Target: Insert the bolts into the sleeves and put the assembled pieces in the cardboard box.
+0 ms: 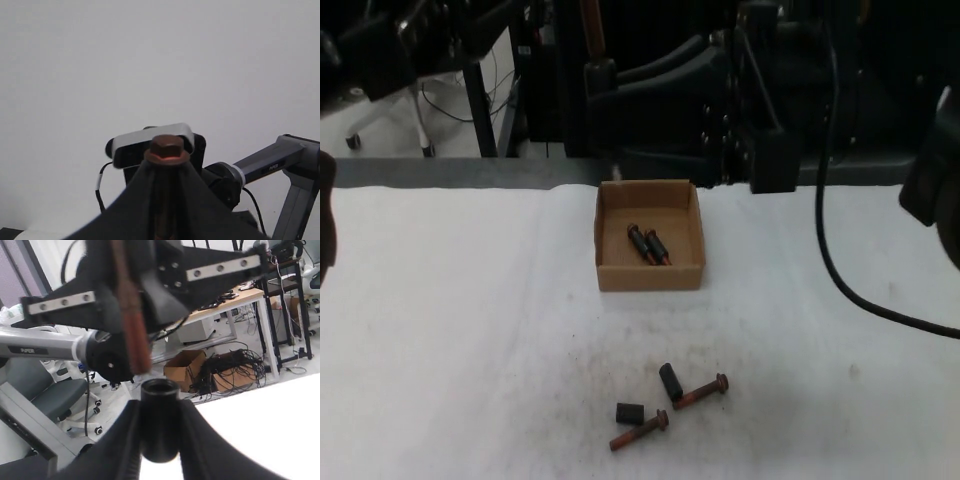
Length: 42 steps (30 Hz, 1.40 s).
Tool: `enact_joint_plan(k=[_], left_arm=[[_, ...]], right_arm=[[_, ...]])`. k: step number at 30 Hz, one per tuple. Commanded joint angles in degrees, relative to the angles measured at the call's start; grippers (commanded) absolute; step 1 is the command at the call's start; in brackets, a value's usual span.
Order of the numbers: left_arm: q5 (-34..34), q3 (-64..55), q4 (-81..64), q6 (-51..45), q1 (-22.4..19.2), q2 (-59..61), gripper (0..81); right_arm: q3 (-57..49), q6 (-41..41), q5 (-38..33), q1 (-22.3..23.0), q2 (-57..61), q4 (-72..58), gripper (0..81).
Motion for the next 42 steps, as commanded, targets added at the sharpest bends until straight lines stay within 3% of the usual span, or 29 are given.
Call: enact_joint_plan(k=[1, 16, 27, 33, 42], left_arm=[[0.1, -0.3, -0.6, -0.6, -0.2, -0.2, 0.4], [0.1, -0.3, -0.6, -0.7, -0.2, -0.2, 0.4], [0.1, -0.3, -0.6, -0.7, -0.2, -0.2, 0.4], [0.8, -0.3, -0.6, 0.1, 0.0, -0.2, 0.4], [0.2, 0.5, 5.3, 8.8, 2.1, -0.2, 0.4]], right_arm=[[0.2, -0.5, 1.2, 0.1, 1.2, 0.2, 0.8], [0.2, -0.5, 2.0, 0.0, 1.5, -4.1, 0.8], [0.2, -24.1, 2.1, 0.1, 1.5, -4.1, 0.8], [0.2, -24.9, 4.8, 0.0, 1.5, -4.3, 0.8], [0.2, -24.4, 4.8, 0.0, 1.5, -6.3, 0.8]])
